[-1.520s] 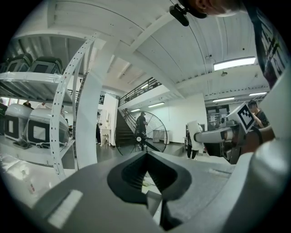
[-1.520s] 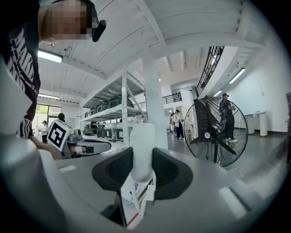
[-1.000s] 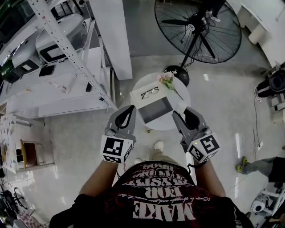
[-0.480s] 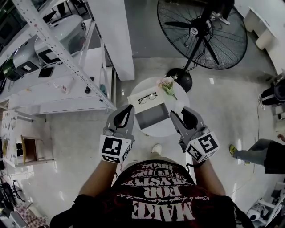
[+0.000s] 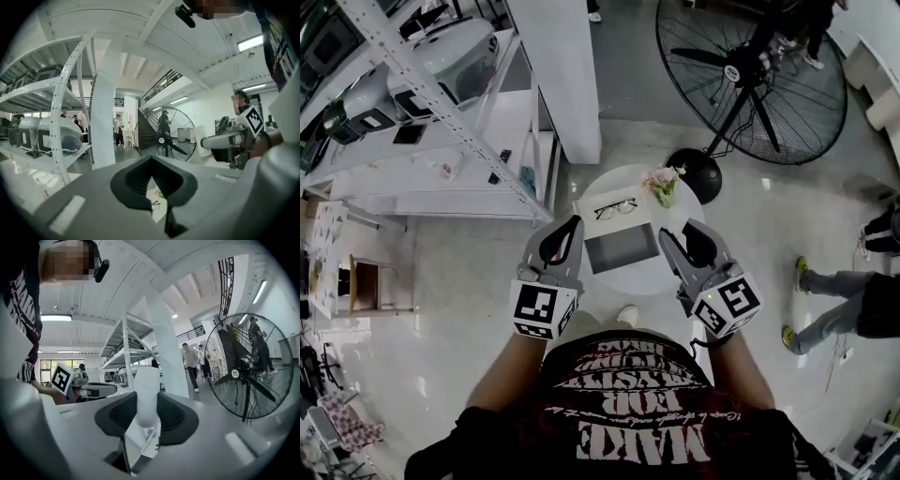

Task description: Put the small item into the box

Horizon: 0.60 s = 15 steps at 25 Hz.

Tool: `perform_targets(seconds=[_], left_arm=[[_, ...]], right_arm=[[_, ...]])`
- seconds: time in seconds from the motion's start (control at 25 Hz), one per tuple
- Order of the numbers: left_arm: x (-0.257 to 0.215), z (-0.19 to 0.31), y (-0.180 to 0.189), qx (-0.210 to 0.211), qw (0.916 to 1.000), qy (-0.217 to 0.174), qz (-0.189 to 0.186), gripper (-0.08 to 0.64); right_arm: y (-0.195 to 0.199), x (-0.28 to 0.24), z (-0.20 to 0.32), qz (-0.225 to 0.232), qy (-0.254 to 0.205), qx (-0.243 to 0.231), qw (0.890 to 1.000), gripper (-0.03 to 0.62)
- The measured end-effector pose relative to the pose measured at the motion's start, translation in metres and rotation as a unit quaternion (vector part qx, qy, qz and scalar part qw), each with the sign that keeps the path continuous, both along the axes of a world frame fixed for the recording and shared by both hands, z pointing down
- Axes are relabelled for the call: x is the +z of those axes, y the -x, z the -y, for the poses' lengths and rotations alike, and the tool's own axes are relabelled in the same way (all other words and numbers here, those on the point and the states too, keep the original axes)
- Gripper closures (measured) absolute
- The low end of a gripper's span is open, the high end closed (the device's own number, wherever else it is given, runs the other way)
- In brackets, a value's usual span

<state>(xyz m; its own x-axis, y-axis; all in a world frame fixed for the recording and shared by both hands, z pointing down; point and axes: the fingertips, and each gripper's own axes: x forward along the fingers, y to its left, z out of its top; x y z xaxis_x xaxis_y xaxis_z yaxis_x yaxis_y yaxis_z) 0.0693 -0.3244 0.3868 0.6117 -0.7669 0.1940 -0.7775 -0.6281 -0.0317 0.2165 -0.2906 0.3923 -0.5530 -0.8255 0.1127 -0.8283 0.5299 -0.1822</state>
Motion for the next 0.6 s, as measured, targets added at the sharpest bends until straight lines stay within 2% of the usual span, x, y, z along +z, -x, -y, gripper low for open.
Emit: perform_targets(seconds=[0.36, 0.6], left_arm=[[0.009, -0.006, 0.009, -0.031, 0.9995, 0.007, 0.008, 0.56], [0.005, -0.002, 0.011, -0.032, 0.9995, 0.002, 0.009, 0.56]], right_arm=[[0.01, 0.024, 0.007, 0.004, 0.021, -0.035, 0.999, 0.433], [0.017, 0.038, 0.01, 0.001, 0.039, -0.045, 0.998, 0.433]])
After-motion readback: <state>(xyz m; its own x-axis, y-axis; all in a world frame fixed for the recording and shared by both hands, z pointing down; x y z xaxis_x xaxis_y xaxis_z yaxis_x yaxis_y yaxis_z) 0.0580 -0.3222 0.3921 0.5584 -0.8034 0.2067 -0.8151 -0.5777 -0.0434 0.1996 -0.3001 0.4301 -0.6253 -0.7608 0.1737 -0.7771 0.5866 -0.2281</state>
